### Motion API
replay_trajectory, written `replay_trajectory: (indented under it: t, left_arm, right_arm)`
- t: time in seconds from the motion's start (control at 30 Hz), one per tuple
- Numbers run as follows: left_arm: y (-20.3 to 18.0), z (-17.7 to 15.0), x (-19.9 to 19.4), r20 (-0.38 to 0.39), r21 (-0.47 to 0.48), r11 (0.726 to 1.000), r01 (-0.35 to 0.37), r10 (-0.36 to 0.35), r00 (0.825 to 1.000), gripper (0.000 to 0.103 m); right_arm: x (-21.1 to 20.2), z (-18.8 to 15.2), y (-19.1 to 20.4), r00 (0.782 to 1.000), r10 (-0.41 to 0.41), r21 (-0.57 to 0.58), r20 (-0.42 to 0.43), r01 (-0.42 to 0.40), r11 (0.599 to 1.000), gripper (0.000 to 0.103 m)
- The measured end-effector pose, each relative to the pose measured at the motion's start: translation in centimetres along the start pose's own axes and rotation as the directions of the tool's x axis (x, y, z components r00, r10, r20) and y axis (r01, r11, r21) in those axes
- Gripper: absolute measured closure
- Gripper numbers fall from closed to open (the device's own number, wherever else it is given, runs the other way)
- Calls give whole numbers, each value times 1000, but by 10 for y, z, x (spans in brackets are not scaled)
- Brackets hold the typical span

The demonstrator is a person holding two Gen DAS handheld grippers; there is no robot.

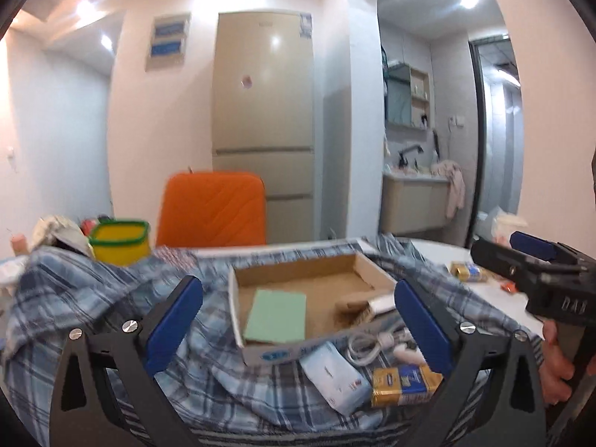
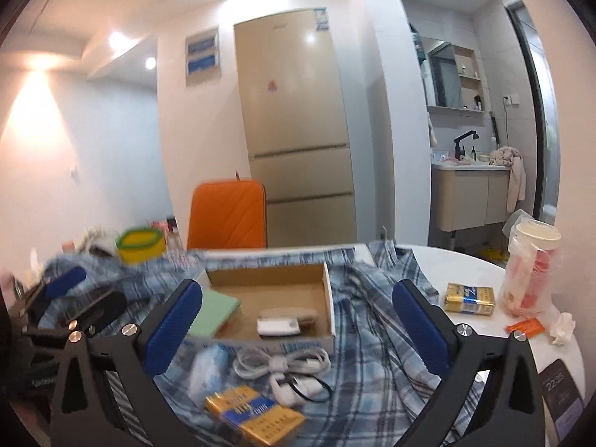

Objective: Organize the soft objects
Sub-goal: 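Reach the right gripper to the gold Liqun cigarette pack and grasp it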

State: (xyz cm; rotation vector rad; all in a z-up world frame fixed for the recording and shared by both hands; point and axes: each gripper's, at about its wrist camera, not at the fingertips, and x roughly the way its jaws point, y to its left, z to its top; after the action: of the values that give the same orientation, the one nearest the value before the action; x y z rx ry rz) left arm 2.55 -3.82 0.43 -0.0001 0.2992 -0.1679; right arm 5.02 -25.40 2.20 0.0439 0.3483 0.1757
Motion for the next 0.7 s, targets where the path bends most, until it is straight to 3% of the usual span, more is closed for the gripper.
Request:
replay_trajectory:
  t: [0.2, 0.5, 0.6, 0.7]
  left_arm:
    - [5, -3, 12, -70, -41, 999, 25, -27, 997, 0]
    - [3, -8, 16, -99, -34, 999, 22, -25, 995, 0]
    - [2, -8, 15, -86, -29, 999, 23, -25, 996, 0]
    - [0, -10, 14, -82, -18, 1000, 23, -25, 996, 0]
  right_arm:
    - [22, -15, 7, 991, -49, -52, -124, 43, 998, 0]
    - [38, -26, 5, 975, 1, -32, -221, -8, 999, 0]
    - [41, -27, 8, 964, 50, -30, -262, -60, 998, 0]
    - [49, -32, 8, 932, 143, 17, -334, -146, 989, 7]
